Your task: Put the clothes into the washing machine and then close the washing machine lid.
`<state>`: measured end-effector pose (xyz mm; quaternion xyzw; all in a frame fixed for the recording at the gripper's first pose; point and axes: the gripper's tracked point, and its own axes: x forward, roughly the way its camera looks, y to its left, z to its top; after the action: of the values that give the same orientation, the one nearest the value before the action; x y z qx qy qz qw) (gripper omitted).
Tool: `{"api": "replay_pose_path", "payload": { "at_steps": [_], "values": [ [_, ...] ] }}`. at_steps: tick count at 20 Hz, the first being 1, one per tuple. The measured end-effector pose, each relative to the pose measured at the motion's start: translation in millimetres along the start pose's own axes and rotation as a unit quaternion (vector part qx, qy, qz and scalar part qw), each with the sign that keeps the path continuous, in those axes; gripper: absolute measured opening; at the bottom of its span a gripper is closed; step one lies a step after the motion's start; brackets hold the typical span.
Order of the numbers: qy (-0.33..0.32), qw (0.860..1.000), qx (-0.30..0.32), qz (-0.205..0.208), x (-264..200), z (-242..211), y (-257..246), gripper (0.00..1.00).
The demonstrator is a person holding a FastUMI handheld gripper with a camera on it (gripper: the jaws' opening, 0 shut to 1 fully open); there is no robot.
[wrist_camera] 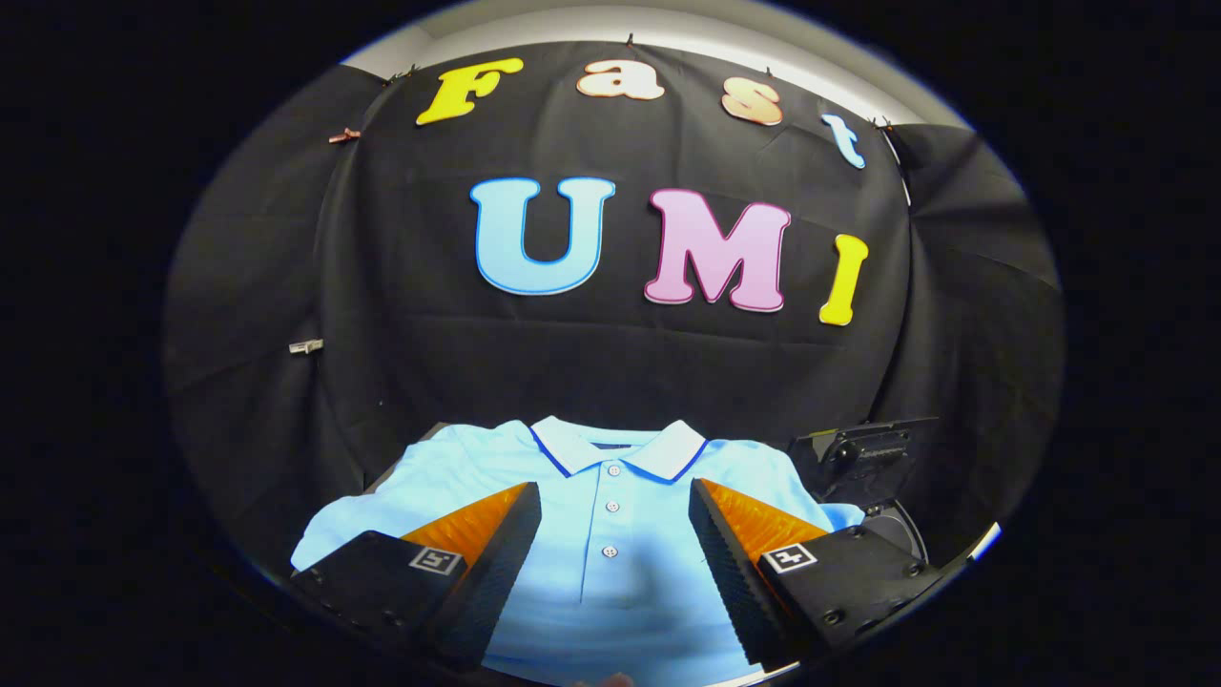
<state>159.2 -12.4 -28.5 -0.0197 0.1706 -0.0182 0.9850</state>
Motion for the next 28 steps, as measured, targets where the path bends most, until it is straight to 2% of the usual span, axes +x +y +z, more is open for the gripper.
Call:
{"api": "replay_pose_path", "payload": {
  "at_steps": [7,11,16,22,25,26,28],
  "values": [
    [0.114,0.994,0.004,-0.005,34.5,-36.1,1.1,0.98],
    [0.172,0.985,0.033,-0.002,40.5,-54.9,0.0,0.98],
    [0.209,0.977,0.037,-0.004,38.2,-55.7,1.1,0.99],
    [0.28,0.959,0.041,-0.011,39.5,-61.6,0.2,0.99],
    [0.309,0.95,0.041,-0.014,42.7,-62.0,-3.4,0.93],
    [0.313,0.949,0.044,-0.015,44.9,-62.9,-4.7,0.72],
    [0.319,0.947,0.045,-0.014,45.3,-63.8,-5.5,0.69]
  ]
}}
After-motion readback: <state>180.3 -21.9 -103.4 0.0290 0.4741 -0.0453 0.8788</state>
